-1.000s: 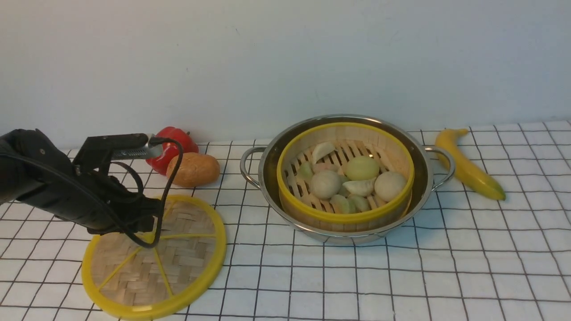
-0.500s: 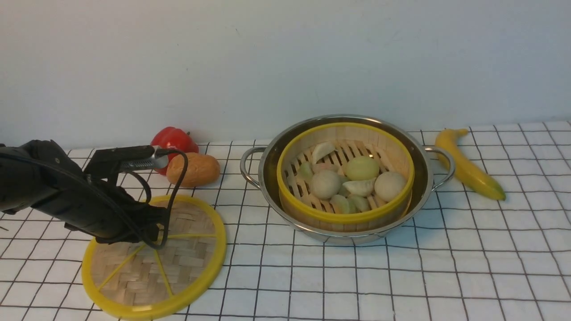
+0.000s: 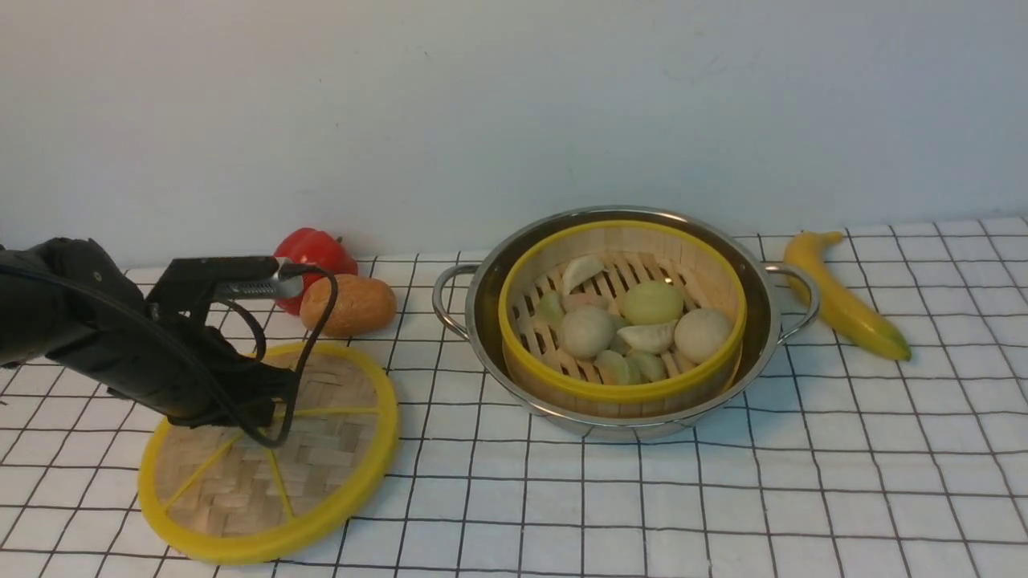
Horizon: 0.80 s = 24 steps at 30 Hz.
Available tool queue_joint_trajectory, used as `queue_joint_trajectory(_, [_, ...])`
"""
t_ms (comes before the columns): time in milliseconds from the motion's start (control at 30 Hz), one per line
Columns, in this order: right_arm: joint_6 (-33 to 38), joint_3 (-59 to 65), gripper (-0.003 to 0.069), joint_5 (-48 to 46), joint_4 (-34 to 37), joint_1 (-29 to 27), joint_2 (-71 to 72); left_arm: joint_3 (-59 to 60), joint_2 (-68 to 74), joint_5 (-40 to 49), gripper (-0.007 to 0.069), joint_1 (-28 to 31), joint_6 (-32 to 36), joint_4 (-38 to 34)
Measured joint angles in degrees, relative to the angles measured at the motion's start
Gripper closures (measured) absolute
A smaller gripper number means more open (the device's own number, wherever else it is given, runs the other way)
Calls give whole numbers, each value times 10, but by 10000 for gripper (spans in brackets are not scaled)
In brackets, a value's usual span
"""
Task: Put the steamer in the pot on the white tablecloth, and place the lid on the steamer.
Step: 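Grasp the bamboo steamer lid lying on the table by its centre knob, then place the yellow bamboo steamer lid onto the steamer in the pot with the left gripper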
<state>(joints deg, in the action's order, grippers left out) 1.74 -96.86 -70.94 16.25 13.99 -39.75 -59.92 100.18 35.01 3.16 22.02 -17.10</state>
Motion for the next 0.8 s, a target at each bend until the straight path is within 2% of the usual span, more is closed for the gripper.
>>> queue_joint_trajectory(100, [0, 0, 294, 0, 0, 0, 0, -56, -29, 55, 501, 0, -23, 42])
queue_joint_trajectory(267, [0, 0, 294, 0, 0, 0, 0, -173, -46, 126, 501, -17, -51, 48])
queue_joint_trajectory(367, [0, 0, 294, 0, 2, 0, 0, -226, -38, 151, 501, -64, -51, 47])
queue_joint_trajectory(567, [0, 0, 294, 0, 9, 0, 0, -331, 40, 164, 501, -197, -64, 47])
queue_joint_trajectory(667, [0, 0, 294, 0, 10, 0, 0, -408, 111, 178, 501, -272, -88, 73])
queue_joint_trajectory(800, [0, 0, 294, 0, 11, 0, 0, -484, 169, 209, 501, -320, -109, 118])
